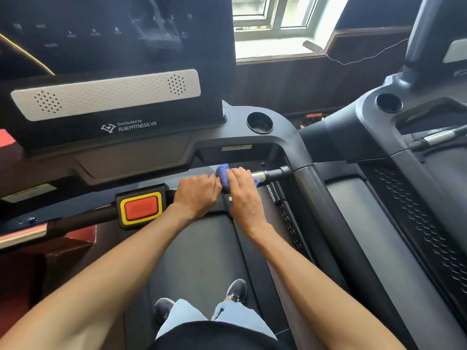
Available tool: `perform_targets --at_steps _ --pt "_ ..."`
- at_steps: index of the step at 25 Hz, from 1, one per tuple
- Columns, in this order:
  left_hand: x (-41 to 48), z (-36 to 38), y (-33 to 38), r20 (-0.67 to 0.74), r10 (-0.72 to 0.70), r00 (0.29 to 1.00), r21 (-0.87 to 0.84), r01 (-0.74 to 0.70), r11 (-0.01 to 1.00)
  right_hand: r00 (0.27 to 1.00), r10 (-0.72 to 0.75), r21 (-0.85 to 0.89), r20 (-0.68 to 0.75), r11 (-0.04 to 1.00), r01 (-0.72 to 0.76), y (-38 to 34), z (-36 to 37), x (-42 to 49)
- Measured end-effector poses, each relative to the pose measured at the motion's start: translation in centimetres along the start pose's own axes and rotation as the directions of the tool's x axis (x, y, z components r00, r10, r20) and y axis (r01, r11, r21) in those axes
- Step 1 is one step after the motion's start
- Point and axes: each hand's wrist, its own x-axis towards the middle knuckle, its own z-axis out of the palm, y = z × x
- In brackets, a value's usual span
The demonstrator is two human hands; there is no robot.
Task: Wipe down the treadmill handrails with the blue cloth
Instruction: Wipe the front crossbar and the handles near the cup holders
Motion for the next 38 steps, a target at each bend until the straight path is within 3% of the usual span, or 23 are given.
perform_targets --at_steps 4,9,15,18,22,28,34,36,38 --pt "0.0 -0.4 0.4 -0.018 -0.024 1.000 0.001 0.024 1.000 0.989 0.146 -0.096 -0.004 0.985 -0.146 7.4 -3.2 0.2" --pt "-0.2 0.0 0.7 -0.105 -0.013 0.994 0.078 0.022 0.997 0.989 0.126 -0.044 0.073 0.991 -0.123 7.0 -2.9 -0.4" --pt "-0.1 0.8 0.2 -0.107 0.010 0.994 0.140 0.005 0.990 0.998 -0.050 0.000 0.049 0.999 0.050 -0.7 0.5 -0.8" --pt "-0.3 0.7 0.1 -0.135 0.045 0.990 0.165 -0.022 0.986 0.991 -0.110 -0.082 0.078 0.990 0.116 1.4 0.2 -0.9" --pt "-0.4 0.7 0.2 -0.124 0.049 0.991 0.179 -0.026 0.984 0.997 0.073 -0.244 0.025 0.968 -0.064 8.6 -3.3 -0.3" --pt "-0.2 1.3 0.2 -0.204 0.015 0.979 0.210 0.028 0.977 0.981 0.193 -0.157 -0.019 0.968 -0.193 5.5 -1.8 -0.6" --pt "-0.2 1.7 0.0 -0.241 0.016 0.970 0.235 0.042 0.971 0.999 -0.049 -0.116 -0.011 0.992 0.047 -1.6 2.2 -1.1" --pt "-0.3 1.7 0.0 -0.238 0.001 0.971 0.246 0.059 0.967 0.993 -0.118 -0.180 0.017 0.976 0.119 0.0 1.6 -1.0" --pt "-0.2 1.6 0.1 -0.237 -0.020 0.971 0.238 0.078 0.968 0.997 -0.073 -0.239 0.017 0.968 0.075 3.8 -0.3 -0.5"
